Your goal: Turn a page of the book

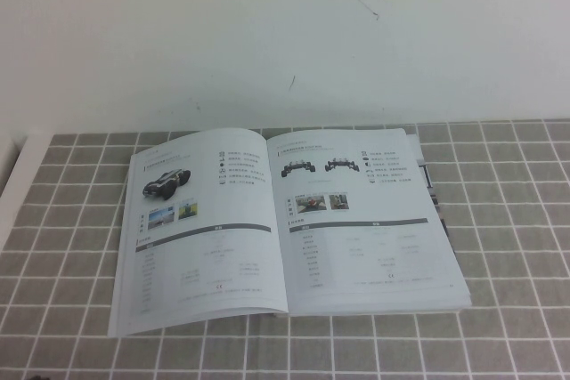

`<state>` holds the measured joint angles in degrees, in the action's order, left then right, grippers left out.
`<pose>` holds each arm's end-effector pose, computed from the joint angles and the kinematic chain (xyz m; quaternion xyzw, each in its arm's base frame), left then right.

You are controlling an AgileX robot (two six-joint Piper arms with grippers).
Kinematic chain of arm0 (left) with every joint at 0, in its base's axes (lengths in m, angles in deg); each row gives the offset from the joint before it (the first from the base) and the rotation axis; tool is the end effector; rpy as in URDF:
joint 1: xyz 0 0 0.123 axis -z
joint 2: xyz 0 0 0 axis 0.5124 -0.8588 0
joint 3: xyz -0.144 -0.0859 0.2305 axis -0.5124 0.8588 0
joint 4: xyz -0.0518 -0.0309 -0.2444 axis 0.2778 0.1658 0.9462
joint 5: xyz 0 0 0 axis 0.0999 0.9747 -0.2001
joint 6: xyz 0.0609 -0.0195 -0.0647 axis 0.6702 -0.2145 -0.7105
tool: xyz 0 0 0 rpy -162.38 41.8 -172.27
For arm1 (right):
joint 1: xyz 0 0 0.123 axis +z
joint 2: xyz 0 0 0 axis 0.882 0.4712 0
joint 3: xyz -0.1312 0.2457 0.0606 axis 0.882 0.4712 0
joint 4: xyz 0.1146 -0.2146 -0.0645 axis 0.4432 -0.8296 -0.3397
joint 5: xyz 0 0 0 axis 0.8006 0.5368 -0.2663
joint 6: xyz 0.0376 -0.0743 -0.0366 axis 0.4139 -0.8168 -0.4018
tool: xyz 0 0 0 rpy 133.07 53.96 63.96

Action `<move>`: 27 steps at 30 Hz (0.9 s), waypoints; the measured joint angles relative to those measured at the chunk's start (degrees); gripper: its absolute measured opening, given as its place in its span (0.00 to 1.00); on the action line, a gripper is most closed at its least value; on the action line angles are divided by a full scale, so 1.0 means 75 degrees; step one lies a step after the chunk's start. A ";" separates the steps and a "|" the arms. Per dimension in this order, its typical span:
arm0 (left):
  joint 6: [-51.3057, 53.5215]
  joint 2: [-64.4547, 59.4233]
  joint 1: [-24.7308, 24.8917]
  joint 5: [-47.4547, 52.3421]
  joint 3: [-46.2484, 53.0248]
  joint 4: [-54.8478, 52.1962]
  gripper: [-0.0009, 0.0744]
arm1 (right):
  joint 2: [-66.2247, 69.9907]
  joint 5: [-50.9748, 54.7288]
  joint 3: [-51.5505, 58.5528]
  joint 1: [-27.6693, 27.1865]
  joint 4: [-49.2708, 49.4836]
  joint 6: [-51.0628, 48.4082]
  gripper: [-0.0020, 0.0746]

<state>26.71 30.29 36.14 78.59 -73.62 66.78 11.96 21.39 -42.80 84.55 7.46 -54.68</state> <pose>0.0717 -0.0217 0.2029 0.0654 0.8284 -0.1063 0.5460 0.0670 0.0213 0.2871 -0.2540 0.7465 -0.0010 0.6149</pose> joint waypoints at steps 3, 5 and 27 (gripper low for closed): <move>0.0000 0.0615 0.0000 0.0004 0.0224 -0.0173 0.01 | 0.0000 0.0000 0.0000 0.0000 0.0000 0.0000 0.02; -0.0221 0.0938 0.0000 -0.0156 0.0432 -0.0761 0.01 | 0.0000 0.0003 0.0000 0.0000 0.0000 0.0000 0.02; -0.2173 0.2199 -0.0677 -0.0176 0.0926 -0.2692 0.01 | 0.0000 0.0016 0.0000 0.0000 0.0013 0.0000 0.02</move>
<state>10.41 46.78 31.06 77.26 -66.68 46.59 11.96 21.51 -42.80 84.55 7.56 -54.68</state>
